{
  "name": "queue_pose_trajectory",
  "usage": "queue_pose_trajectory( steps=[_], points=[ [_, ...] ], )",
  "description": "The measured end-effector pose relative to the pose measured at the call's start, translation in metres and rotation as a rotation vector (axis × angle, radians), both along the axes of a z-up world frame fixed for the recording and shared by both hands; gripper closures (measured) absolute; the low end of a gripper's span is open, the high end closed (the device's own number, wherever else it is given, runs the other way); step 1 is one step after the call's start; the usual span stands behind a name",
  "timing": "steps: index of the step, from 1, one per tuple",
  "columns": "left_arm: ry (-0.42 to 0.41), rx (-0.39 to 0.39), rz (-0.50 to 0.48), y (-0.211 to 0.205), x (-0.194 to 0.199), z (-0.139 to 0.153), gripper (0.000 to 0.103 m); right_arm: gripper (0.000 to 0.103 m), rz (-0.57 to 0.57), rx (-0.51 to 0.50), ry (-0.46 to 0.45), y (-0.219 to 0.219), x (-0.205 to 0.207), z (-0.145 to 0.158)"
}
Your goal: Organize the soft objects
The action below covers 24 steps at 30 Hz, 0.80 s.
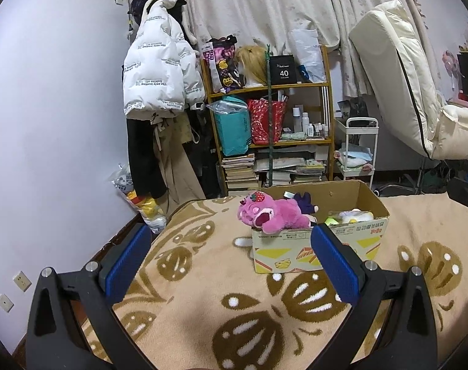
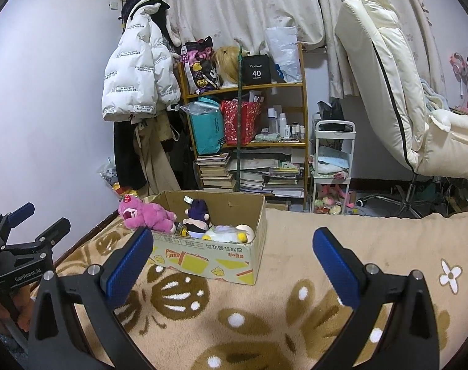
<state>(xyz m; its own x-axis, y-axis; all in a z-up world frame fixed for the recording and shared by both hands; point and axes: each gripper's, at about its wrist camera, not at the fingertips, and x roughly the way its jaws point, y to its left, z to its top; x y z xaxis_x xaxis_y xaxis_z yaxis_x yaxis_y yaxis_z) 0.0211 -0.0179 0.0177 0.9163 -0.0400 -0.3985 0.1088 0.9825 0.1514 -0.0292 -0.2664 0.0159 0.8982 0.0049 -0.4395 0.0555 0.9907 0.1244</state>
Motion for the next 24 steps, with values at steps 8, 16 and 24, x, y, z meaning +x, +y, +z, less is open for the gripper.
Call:
queue_pose_trajectory(
  steps=[8,16,24],
  points=[
    [0.017,-0.002,0.010,0.0016,0.0040,-0.0022,0.001,0.000,-0.001,-0.001,0.001,-0.0005,0.0002,-0.0001],
    [0.026,0.008,0.014,0.0009,0.0053,-0.0047,0.001,0.000,-0.002,-0.004,0.003,0.0006,0.0002,0.0001],
    [0.026,0.008,0.011,0.0000,0.0056,-0.0059,0.001,0.000,-0.001,-0.004,0.003,-0.0003,0.0005,0.0002]
  ],
)
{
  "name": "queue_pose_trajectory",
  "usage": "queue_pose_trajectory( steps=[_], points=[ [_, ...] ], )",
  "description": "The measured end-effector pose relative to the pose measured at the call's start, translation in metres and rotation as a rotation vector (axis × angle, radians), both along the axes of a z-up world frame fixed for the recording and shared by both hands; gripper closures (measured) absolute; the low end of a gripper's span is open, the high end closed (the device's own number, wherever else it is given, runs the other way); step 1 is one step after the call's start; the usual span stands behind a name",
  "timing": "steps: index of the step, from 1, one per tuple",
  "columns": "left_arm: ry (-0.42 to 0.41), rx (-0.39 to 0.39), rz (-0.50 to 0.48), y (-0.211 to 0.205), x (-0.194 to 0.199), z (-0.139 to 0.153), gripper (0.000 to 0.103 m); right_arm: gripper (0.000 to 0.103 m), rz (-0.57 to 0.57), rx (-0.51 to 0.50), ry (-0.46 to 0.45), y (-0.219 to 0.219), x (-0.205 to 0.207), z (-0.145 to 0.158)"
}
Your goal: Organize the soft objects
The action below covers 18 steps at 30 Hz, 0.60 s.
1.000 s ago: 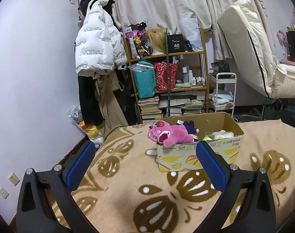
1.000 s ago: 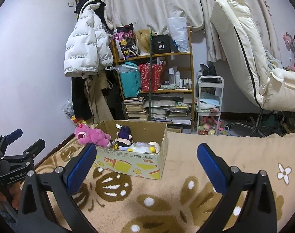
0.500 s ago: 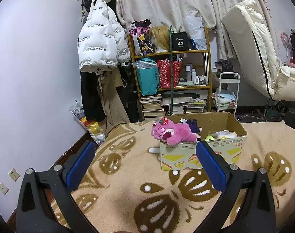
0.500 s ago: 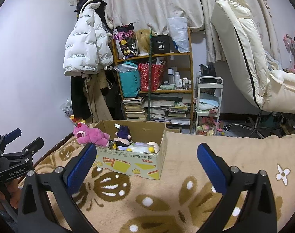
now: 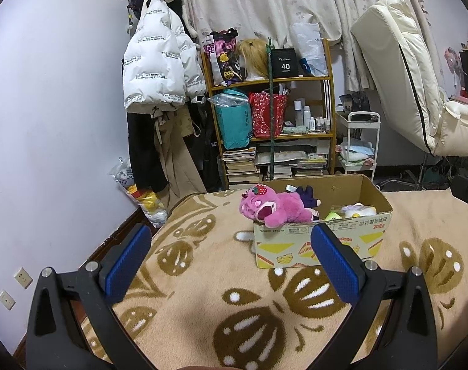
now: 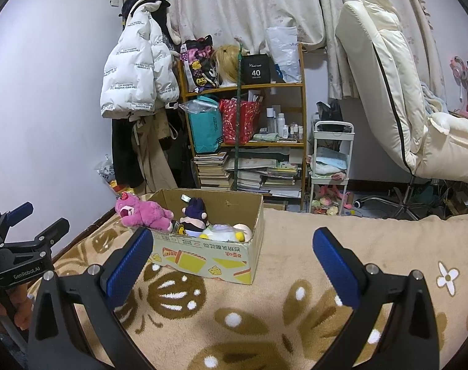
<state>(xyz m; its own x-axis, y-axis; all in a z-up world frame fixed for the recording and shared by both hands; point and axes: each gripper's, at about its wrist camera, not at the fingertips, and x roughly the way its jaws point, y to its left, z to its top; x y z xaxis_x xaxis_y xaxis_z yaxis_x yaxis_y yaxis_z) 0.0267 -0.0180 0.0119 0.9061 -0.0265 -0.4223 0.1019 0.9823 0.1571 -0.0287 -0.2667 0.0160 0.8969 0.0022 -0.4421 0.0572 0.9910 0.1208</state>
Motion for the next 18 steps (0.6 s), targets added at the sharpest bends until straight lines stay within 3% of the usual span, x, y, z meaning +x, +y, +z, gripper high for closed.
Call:
queue_pose_trajectory(
  steps=[18],
  points=[
    [-0.001,-0.003,-0.002,0.0000,-0.0003,-0.0005,0.001,0.000,0.004,-0.003,0.002,-0.0016,0.0005,0.0016]
  ],
)
